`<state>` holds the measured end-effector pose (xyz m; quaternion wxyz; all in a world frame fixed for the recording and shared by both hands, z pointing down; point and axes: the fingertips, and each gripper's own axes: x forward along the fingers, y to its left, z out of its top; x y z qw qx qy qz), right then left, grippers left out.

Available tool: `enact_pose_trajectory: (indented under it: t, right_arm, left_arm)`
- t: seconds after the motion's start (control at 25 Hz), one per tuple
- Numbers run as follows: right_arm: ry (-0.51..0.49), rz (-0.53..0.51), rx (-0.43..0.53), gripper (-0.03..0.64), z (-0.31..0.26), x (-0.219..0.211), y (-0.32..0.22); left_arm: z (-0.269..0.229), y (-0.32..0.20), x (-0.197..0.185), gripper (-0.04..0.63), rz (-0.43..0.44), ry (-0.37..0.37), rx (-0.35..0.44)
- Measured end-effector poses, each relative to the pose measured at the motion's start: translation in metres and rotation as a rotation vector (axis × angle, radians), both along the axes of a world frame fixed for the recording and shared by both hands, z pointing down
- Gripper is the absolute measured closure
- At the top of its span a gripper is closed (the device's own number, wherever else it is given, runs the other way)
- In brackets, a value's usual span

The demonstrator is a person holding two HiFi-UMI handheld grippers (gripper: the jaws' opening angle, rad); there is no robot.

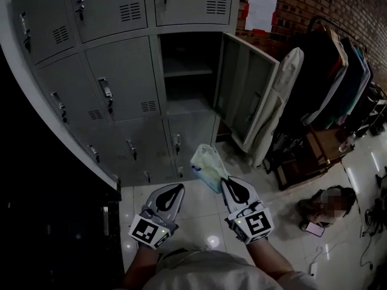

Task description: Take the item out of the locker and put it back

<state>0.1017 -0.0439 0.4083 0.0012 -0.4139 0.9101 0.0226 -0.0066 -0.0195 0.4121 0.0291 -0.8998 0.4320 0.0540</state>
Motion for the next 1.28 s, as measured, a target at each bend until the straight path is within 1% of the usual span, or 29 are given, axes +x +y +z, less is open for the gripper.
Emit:
enact_pose_trajectory:
  t: [0.32,0.56,0.72,0.96,1.16,1.28]
  right_arm:
    - [-0.004,-0.026,-0.004,0.600,-0.004,-0.034,0.016]
    - [0.001,-0.046,-0.009,0.600,0.000,-0.054,0.020]
    - [-0.005,-0.044,-0.015,0.600,-0.001,-0.053,0.018]
    - [-0.005,-0.039,-0.011,0.600,0.000,-0.038,0.013]
    - [-0.005,-0.048,-0.010,0.600,0.005,-0.025,0.005]
    - [-0.011,-0.049,-0.025,0.600,0.010,-0.024,-0.006]
  left_arm:
    - [-0.004,0.014,-0.032,0.626,-0.021,0.013,-0.004]
    - [-0.006,0.015,-0.055,0.626,-0.057,0.012,-0.006]
    - [-0.008,0.011,-0.057,0.626,-0.067,0.015,0.000]
    - [-0.005,0.005,-0.045,0.626,-0.064,0.005,0.000]
    - [0.001,0.002,-0.040,0.626,-0.095,0.001,-0.004]
    - [0.010,-0.003,-0.042,0.626,-0.111,-0.005,-0.024]
